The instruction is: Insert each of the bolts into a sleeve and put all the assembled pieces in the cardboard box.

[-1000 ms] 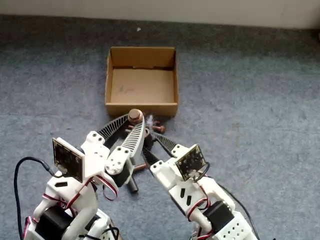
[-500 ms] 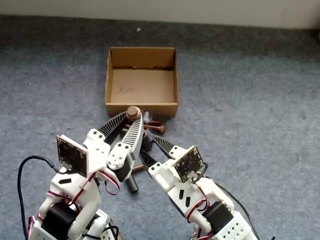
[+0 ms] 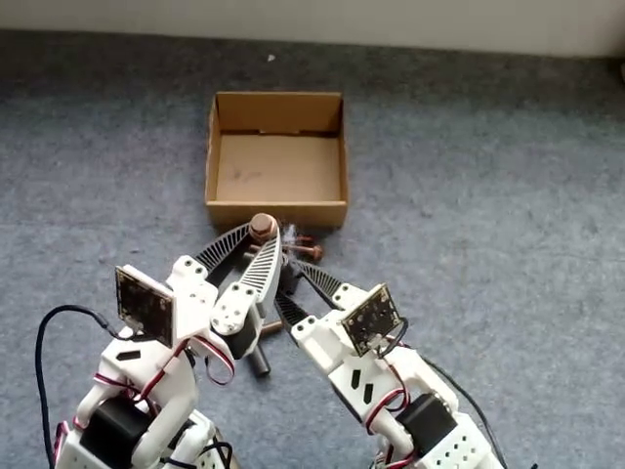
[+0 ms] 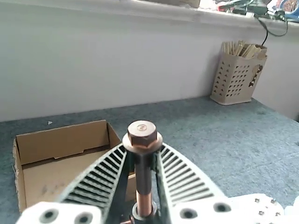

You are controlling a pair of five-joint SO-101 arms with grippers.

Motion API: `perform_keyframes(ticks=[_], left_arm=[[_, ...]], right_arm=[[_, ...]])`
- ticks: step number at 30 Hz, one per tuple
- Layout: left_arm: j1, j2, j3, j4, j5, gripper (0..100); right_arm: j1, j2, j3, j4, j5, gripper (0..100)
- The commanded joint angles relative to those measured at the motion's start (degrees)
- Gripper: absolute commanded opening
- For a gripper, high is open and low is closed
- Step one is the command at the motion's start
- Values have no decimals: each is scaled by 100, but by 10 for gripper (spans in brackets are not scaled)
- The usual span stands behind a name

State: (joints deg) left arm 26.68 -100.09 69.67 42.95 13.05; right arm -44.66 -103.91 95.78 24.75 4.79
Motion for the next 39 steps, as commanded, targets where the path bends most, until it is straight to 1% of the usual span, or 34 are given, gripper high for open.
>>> perform_keyframes(ticks=[1,8,10,13,14,18,21,24,26,28,30,33,37,39], left_arm=[[84,4,-110,79,-35,8],[31,4,-101,149,-44,12],[31,13,13,158,-97,68],[-22,13,171,167,-229,199],[-127,13,163,255,-229,217],[-505,48,-75,440,-246,225],[-1015,48,-277,457,-246,225],[-1385,57,-523,747,-334,225],[-1393,57,-690,1046,-580,225],[-1174,57,-769,1240,-668,225],[-936,40,-787,1310,-765,225],[-927,4,-822,1363,-765,225],[-1508,-4,-945,1723,-782,222],[-1895,-4,-945,1987,-993,221]], right_arm=[[145,-127,-13,-154,9,5],[145,-127,-13,-154,9,5],[145,-127,-13,-154,9,5],[154,-127,-4,-154,9,5],[163,-127,-4,-154,9,5],[171,-127,31,-154,9,5],[171,-127,40,-154,9,5],[171,-127,48,-154,9,5],[171,-127,48,-154,9,5],[171,-127,48,-154,9,5],[180,-127,48,-154,9,5],[207,-127,57,-127,9,5],[602,-119,66,-92,9,5],[822,-119,66,101,9,5]])
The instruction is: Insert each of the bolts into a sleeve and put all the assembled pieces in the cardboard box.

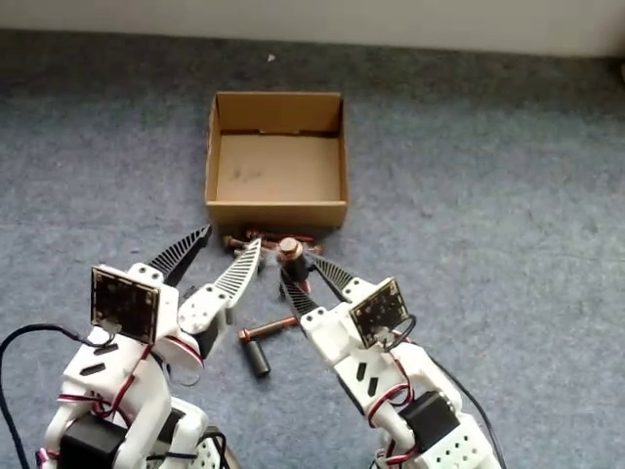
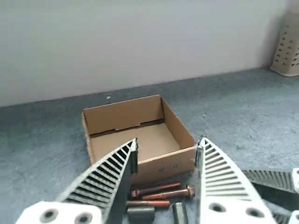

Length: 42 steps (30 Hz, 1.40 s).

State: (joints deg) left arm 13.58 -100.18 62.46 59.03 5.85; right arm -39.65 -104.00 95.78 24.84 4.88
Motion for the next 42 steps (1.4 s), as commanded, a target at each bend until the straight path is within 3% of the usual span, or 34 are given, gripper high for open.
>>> perform_keyframes(ticks=[1,5,11,16,23,42], left_arm=[[-787,4,-198,519,-431,220],[-1798,4,163,853,-554,212],[-2976,4,1165,826,-580,35],[-3310,4,2070,510,-589,17],[-3336,4,3037,-378,-677,21],[-3327,4,3108,-422,-862,21]], right_arm=[[409,-110,66,189,0,5],[892,-101,66,444,0,5],[1455,-92,13,444,-9,5],[1640,-75,-180,444,-404,5],[1297,136,-1314,541,-413,5],[1279,7468,-5341,-1455,-413,5]])
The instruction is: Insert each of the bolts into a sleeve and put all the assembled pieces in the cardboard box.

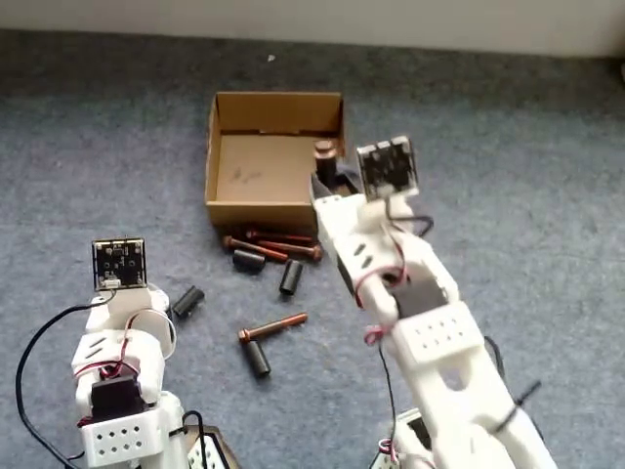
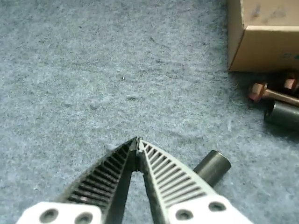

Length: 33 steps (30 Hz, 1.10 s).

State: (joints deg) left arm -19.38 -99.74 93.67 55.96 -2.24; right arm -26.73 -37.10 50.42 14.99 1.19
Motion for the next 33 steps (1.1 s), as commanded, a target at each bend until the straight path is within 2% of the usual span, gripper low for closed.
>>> perform_keyframes(ticks=[1,6,11,14,17,28,33], left_arm=[[-31,-40,-13,-114,-53,21],[-31,-40,-13,-105,-53,21],[-31,-40,-13,-97,-53,21],[-31,-40,-13,-97,-53,21],[-31,-40,-13,-97,-53,21],[-31,-40,-13,-105,-53,21],[-31,-40,-13,-105,-53,21]], right_arm=[[-13,1112,-980,-620,-44,5],[75,2633,-1736,-1297,-44,8],[207,3705,-2308,-1341,-44,16],[215,3899,-2387,-1297,-44,91],[180,3776,-2440,-708,-44,170],[31,2053,-2633,2070,-44,173],[-22,1815,-2624,3424,-70,173]])
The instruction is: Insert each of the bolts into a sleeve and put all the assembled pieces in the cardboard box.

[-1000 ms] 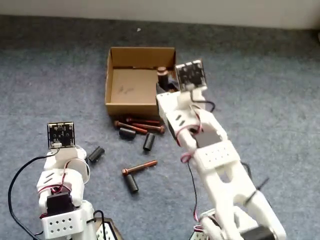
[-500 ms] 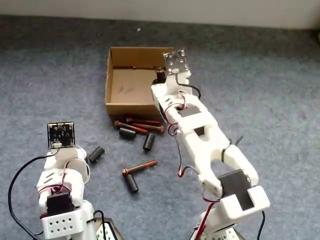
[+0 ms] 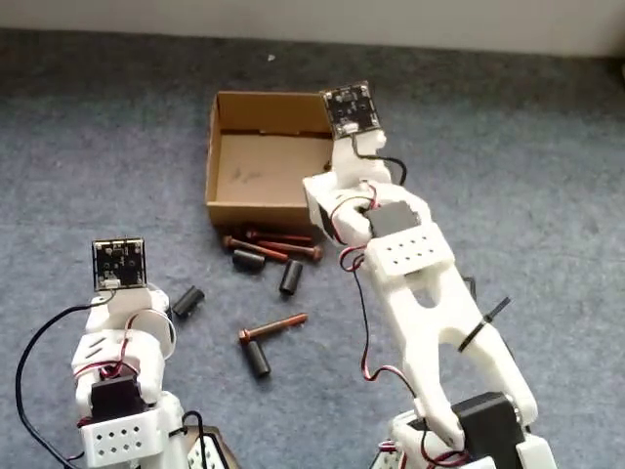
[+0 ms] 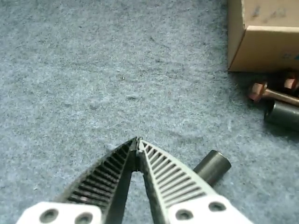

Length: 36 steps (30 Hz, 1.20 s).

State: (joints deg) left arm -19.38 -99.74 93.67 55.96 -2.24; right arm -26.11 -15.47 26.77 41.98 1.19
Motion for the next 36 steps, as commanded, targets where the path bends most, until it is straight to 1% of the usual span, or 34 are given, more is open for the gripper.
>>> perform_keyframes(ticks=[1,4,7,8,12,14,18,24,30,34,36], left_arm=[[-31,-40,-13,-105,-53,21],[-31,-40,-13,-105,-53,21],[-31,-40,-13,-105,-53,21],[-31,-40,-13,-105,-53,21],[-40,-40,-13,-114,-53,21],[-40,-40,-13,-114,-53,21],[-40,-40,-13,-114,-53,21],[-31,-40,-13,-97,-53,21],[-31,-40,-13,-97,-53,21],[-31,-40,-13,-88,-53,21],[-31,-40,-13,-88,-53,21]], right_arm=[[-163,-347,-259,927,-70,173],[-462,-330,-242,1516,-70,173],[-813,-338,-92,1701,-149,173],[-927,-321,-31,1701,-387,173],[-1121,-321,110,1446,-1864,173],[-1174,-233,110,1411,-2242,173],[-1218,462,66,1420,-2664,173],[-1297,1552,-541,1446,-2787,173],[-1604,1903,-716,1420,-2796,173],[-1578,2070,-716,1288,-2796,173],[-1508,2211,-681,1156,-2796,157]])
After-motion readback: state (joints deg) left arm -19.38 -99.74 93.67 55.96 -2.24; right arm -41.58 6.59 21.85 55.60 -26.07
